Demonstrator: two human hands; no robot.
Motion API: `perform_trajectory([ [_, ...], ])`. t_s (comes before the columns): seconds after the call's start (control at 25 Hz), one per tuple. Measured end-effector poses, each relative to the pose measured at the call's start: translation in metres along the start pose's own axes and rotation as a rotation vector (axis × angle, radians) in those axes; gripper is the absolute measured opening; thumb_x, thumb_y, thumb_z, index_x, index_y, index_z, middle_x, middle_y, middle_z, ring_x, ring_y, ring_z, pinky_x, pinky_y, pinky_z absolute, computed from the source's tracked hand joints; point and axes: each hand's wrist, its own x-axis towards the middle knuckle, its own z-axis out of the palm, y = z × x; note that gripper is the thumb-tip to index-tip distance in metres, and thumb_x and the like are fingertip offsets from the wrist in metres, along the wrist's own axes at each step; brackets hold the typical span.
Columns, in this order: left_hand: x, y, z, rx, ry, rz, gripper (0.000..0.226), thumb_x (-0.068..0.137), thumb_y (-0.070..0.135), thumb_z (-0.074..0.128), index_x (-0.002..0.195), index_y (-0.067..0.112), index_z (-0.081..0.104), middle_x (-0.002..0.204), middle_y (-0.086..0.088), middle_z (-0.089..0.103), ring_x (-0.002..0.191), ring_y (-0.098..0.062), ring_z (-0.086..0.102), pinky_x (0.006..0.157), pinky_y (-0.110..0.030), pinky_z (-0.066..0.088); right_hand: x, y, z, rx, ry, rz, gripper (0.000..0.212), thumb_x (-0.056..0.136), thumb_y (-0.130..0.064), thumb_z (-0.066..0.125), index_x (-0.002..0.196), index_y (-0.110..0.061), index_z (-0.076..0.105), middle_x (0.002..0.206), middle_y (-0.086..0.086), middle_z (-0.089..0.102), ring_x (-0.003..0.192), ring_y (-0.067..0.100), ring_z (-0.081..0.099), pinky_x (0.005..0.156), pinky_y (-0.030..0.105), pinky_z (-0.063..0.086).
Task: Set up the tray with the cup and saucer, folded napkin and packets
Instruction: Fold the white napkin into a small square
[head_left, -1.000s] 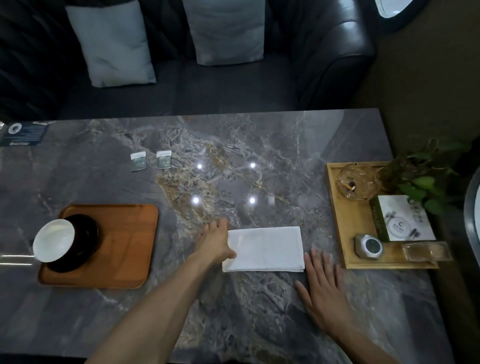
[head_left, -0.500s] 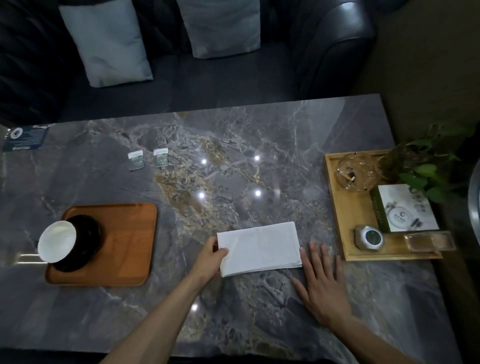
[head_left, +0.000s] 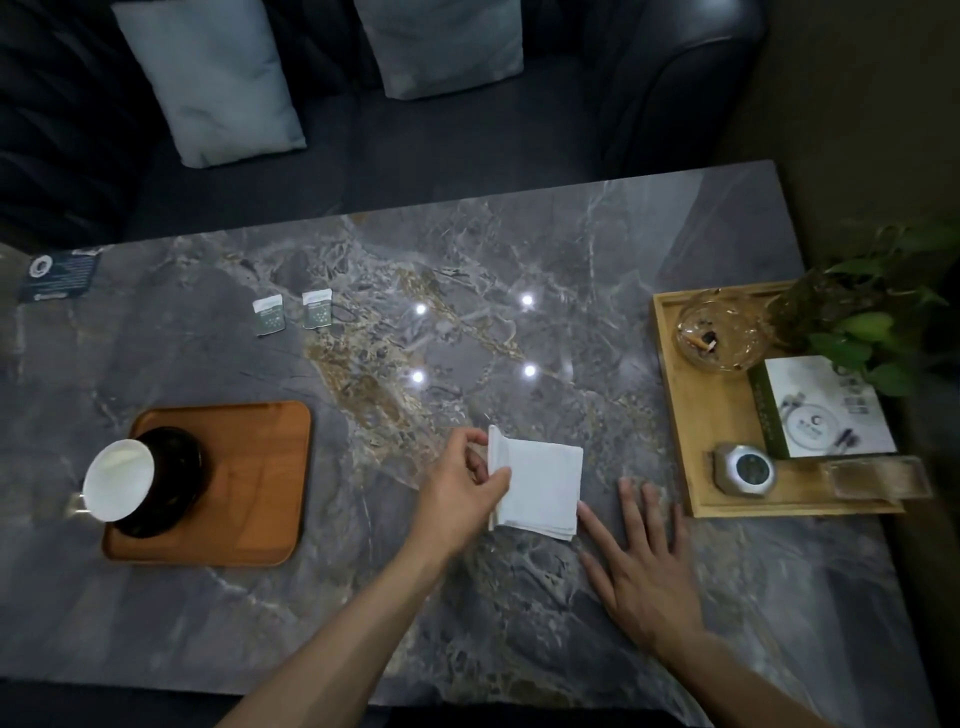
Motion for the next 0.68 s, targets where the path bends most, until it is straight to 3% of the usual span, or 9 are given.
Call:
perform_trajectory([
  [0.12,-0.008,0.018,0.025,0.186,0.014,0.055,0.034,0.074,0.038,0.067,0.099,0.042,0.044,0.068,0.01,0.058,0.063,-0.002,0.057,0.061,-0.032,0.051,0.0,0.0,0.002,0.018,0.017,0.007,0.065,0.092,-0.061,0.034,0.152,-0.043,0.017,0.164,0.015,0.01,0.15,0.039,0.007,0.115,0.066,0.014],
  [0.24,-0.013,0.031,0.053,0.308,0.02,0.075,0.037,0.078,0.036,0.062,0.11,0.039,0.042,0.08,0.007,0.065,0.075,-0.014,0.064,0.066,-0.038,0.054,0.0,0.001,0.007,0.032,0.04,0.004,0.065,0.092,-0.061,0.036,0.152,-0.044,0.018,0.164,0.014,0.009,0.15,0.038,0.007,0.115,0.065,0.013],
  [0.48,-0.006,0.038,0.089,0.443,-0.002,0.081,0.03,0.086,0.03,0.055,0.113,0.023,0.043,0.107,-0.003,0.067,0.093,-0.031,0.063,0.072,-0.039,0.047,0.001,0.001,0.012,0.066,0.09,-0.003,0.064,0.092,-0.059,0.039,0.151,-0.047,0.018,0.164,0.013,0.011,0.15,0.037,0.008,0.116,0.064,0.012],
  [0.68,-0.002,0.033,0.1,0.484,-0.015,0.048,0.031,0.088,0.031,0.054,0.115,0.021,0.042,0.11,-0.004,0.066,0.093,-0.033,0.063,0.069,-0.04,0.046,0.0,0.001,0.012,0.083,0.129,-0.016,0.065,0.091,-0.057,0.043,0.151,-0.046,0.018,0.163,0.015,0.015,0.15,0.038,0.01,0.116,0.065,0.014],
])
